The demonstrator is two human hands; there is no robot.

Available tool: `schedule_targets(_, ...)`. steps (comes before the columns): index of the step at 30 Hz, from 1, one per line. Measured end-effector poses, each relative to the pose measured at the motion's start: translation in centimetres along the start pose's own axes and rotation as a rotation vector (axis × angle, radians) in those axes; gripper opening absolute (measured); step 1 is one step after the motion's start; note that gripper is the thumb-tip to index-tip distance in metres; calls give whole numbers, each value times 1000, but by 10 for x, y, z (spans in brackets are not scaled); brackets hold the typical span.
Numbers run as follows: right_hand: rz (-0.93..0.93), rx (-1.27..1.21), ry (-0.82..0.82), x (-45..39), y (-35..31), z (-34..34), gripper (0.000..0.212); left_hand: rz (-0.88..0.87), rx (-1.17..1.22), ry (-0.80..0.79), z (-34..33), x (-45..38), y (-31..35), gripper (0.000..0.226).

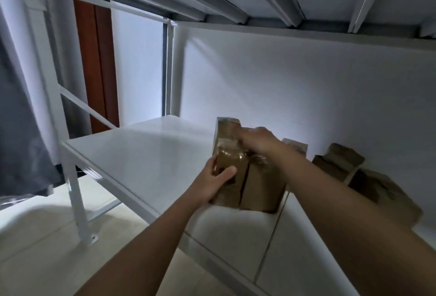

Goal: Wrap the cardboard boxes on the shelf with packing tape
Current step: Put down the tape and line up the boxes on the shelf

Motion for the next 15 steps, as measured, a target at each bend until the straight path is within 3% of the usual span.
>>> schedule_targets(3,35,89,239,-6,35,40,55,75,87,60,2,-13,-17,81)
schedule_targets(7,-69,8,-33,-3,95,31,65,145,95,19,-1,-27,-31,65)
schedule_targets(11,-61,-1,-103,10,103,26,74,218,175,-22,-6,-47,-45,82)
schedule_targets(15,-84,1,-86,23,115,39,77,214,285,-9,-19,-71,-42,64)
Point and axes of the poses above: each hand's wrist, its own x-axis away from the middle knuckle, its own z-axis out of the back of the hand, y = z × x, the point moved 7 cm from there along -x, towards the middle knuckle, and after that the axes turned 1 degree about y, right-handed, at the moved point
